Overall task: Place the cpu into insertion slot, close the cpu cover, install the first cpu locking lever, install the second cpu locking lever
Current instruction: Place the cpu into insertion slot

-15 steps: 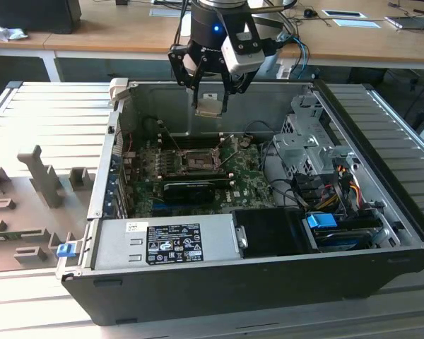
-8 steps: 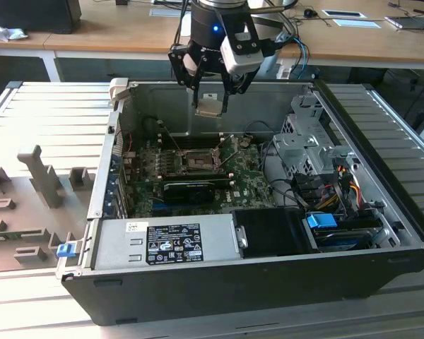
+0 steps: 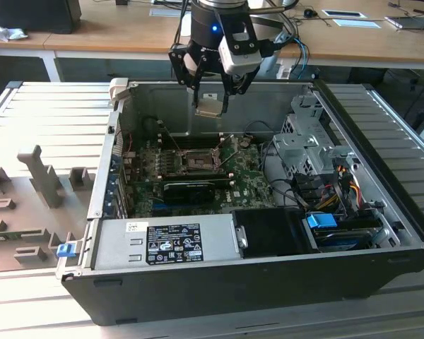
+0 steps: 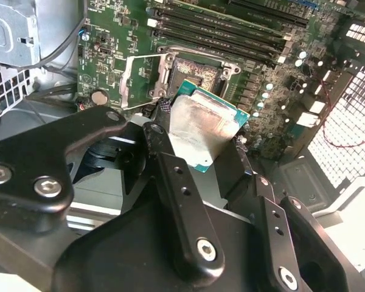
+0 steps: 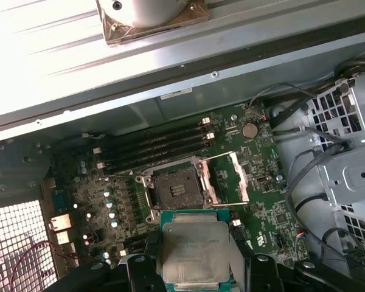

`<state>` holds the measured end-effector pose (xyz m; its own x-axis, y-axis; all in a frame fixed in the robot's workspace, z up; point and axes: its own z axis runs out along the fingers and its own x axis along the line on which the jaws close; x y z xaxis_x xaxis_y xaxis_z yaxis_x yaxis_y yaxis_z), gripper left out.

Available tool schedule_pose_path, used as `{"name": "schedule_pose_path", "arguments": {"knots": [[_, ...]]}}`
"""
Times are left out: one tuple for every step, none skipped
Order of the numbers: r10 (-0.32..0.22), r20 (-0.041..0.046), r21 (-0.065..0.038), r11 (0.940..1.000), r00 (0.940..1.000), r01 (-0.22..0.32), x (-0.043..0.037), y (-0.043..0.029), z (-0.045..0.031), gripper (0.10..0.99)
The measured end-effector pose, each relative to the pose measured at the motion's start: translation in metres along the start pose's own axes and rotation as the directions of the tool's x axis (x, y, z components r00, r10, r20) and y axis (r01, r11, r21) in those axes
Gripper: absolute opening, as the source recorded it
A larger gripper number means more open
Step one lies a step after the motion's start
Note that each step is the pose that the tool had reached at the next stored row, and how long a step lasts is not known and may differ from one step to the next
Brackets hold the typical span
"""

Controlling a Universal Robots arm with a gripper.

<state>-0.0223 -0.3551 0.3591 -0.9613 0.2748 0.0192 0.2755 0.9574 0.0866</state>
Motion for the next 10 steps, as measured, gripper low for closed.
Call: {"name": "schedule_pose_path", "arguments": {"knots": [[0.006,0.0005,0.0,1.0,1.0,-0.006,0.0,0.0,0.0,0.533],[0.011,0.001,0.0,0.9999,0.9999,-0.011,0.0,0.0,0.0,0.533],[0.016,0.0014,0.0,0.9999,0.9999,-0.016,0.0,0.0,0.0001,0.533],[0.023,0.002,0.0,0.9997,0.9997,-0.023,0.0,0.0,0.0001,0.533],[0.03,0.0026,-0.001,0.9995,0.9995,-0.03,0.0,0.0,0.0001,0.533],[0.035,0.003,-0.001,0.9994,0.9994,-0.035,0.0,0.0,0.0001,0.533],[0.039,0.0033,-0.001,0.9993,0.9993,-0.039,0.0,0.0,0.0002,0.533],[0.044,0.0038,-0.001,0.999,0.999,-0.044,0.0,0.0,0.0002,0.533],[0.049,0.0042,-0.001,0.9988,0.9988,-0.049,0.0,0.0,0.0002,0.533],[0.052,0.0045,-0.001,0.9986,0.9986,-0.052,0.0,0.0,0.0002,0.533]]}}
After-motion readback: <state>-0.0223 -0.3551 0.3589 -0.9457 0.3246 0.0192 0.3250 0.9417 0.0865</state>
